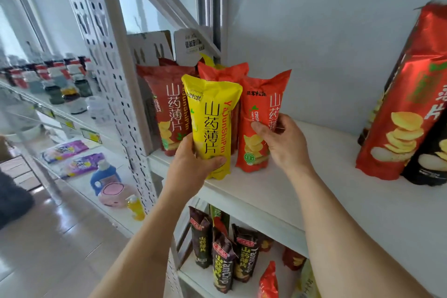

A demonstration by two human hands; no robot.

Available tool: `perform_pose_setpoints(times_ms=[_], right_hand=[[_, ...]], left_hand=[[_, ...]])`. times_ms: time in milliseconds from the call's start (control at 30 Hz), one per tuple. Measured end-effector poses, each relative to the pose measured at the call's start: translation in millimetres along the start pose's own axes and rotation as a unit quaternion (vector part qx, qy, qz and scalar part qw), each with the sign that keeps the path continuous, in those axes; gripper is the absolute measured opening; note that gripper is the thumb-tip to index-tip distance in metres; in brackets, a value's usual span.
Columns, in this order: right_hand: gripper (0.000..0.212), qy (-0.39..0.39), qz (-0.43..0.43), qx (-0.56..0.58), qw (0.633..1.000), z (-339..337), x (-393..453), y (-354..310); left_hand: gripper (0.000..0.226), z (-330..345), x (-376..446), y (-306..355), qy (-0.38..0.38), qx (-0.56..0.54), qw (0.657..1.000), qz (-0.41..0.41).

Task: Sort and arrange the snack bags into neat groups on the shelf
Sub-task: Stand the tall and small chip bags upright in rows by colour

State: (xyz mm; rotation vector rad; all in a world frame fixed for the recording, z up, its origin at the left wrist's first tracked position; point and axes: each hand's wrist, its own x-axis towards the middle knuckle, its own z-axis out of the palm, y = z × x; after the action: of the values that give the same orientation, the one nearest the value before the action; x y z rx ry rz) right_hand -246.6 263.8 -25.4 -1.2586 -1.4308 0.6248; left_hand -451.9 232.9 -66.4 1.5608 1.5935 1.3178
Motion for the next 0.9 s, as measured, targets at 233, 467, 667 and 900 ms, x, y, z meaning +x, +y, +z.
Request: perform_pose_setpoints(times_ms=[233, 467, 667, 900], right_hand=[[0.020, 0.022, 0.000, 0.006, 1.000, 27.4, 12.4, -4.9], [0.036, 0.011, 0.012, -0.016, 1.000, 31.3, 12.6, -5.7], [0.086, 0.026, 0.053, -0.096, 0.994, 16.9, 0.3, -3.7], [0.050, 0.025, 0.017, -0.216, 0.976, -24.6, -25.3, 1.1]], left_hand=[[0.068, -9.6, 23.7, -7.7, 0.023, 0.032, 0.999, 0.022], [0.089, -5.1, 33.6, -19.7, 0.040, 0.073, 0.995, 0.045], [0.105, 3.7, 20.6, -27.1, 0.082, 0.104, 0.989, 0.067], [0.065, 24.4, -17.2, -19.7, 0.214, 0.177, 0.928, 0.248]])
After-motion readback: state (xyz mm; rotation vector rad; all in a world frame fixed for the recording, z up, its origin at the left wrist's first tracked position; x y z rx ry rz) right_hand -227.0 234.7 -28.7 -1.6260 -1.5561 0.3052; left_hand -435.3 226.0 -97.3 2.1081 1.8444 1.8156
